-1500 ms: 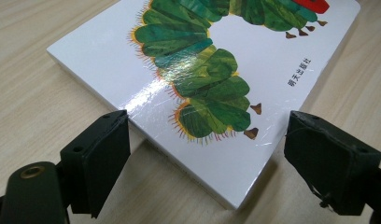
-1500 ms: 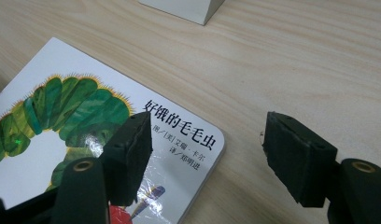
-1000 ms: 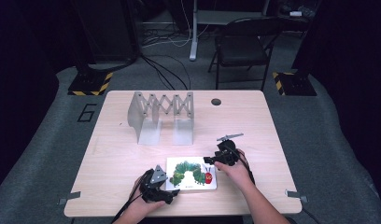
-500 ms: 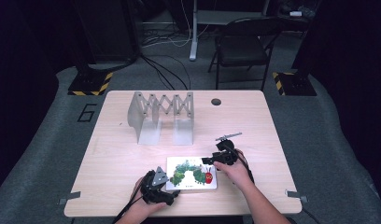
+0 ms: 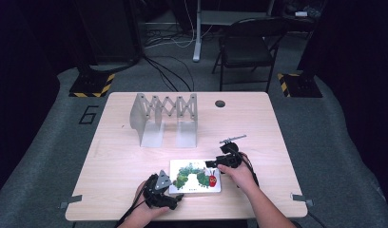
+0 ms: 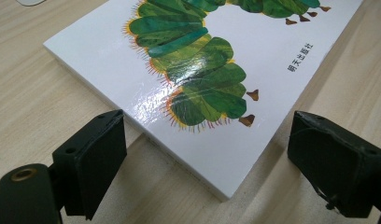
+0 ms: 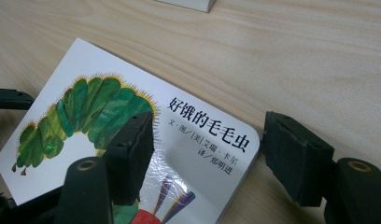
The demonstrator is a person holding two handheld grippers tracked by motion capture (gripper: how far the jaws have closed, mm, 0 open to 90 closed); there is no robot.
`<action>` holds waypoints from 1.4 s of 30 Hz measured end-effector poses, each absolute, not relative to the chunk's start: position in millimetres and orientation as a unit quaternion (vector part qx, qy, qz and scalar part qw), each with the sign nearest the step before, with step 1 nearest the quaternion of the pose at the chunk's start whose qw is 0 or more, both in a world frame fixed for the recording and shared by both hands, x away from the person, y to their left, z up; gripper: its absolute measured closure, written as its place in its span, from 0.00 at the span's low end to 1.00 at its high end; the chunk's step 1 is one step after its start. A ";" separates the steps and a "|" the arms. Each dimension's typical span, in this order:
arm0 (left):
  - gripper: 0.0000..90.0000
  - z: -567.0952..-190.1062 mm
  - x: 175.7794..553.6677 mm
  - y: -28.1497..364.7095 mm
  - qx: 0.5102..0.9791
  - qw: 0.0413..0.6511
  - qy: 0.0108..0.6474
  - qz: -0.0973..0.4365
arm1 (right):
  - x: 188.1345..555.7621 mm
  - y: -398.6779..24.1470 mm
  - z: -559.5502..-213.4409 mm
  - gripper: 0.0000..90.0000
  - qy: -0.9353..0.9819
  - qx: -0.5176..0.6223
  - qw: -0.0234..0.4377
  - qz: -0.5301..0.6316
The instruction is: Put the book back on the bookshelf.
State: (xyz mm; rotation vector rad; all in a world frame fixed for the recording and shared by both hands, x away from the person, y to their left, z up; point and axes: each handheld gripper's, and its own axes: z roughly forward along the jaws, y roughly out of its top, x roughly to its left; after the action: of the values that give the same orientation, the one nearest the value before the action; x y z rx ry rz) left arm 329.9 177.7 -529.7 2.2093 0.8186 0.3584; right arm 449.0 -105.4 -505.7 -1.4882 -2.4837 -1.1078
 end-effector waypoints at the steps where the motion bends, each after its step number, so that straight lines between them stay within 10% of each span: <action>1: 0.12 -530.1 329.9 177.3 0.860 0.373 0.320 0.139 | 448.9 -105.3 -505.5 0.38 -0.800 -0.481 0.021 -0.358; 42: 0.03 -531.5 330.1 171.3 0.861 0.364 0.326 0.143 | 443.8 -104.8 -491.5 0.39 -0.802 -0.474 0.005 -0.365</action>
State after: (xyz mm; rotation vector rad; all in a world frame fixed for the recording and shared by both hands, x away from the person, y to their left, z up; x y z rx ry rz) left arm 330.1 171.3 -531.5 2.2148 0.8387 0.3683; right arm 443.8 -104.8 -491.5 -1.4829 -2.5106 -1.1415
